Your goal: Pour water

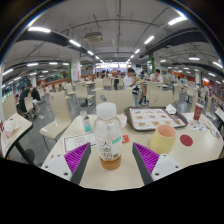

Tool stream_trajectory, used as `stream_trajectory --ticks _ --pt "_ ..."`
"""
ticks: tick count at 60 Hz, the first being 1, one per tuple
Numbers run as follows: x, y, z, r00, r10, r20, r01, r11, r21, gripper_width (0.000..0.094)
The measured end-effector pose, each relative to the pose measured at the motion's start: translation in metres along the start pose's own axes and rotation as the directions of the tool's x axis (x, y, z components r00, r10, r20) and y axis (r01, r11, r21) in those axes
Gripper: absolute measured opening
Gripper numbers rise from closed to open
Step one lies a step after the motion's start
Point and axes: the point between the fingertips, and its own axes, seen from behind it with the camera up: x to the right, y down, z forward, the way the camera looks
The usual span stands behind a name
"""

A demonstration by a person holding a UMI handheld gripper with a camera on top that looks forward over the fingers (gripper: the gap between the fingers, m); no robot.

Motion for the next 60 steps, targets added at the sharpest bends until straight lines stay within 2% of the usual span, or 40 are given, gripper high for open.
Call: stream_trajectory --ticks 8,13,15,19,29,38,43,53,60 --pt "0.001 -0.003 0.041 1.000 0.014 -0.027 -0.013 1.000 0.022 0.0844" --pt "-0.002 -0.006 0.055 1.000 0.010 -0.024 -0.009 0.999 0.046 0.0797" --pt "-0.003 -0.008 0.060 1.000 0.002 -0.026 0.000 0.998 0.055 0.0742" --pt "-0.005 -0.011 0.065 0.999 -0.020 -0.029 0.022 0.997 0.077 0.0556" --pt "-0.007 -0.012 0.067 0.999 -0.035 -0.029 0.037 0.997 0.069 0.0433" --pt "-0.014 -0.019 0.063 0.999 -0.032 0.000 0.032 0.998 0.052 0.0431" --pt "-0.020 -0.037 0.054 0.999 0.027 0.047 -0.030 0.997 0.069 0.0433" --pt "-0.020 -0.102 0.039 0.931 0.307 0.195 -0.330 0.939 0.097 0.0435" --pt "-0.007 -0.141 0.036 0.782 0.553 0.288 -0.591 0.805 0.055 0.0432"
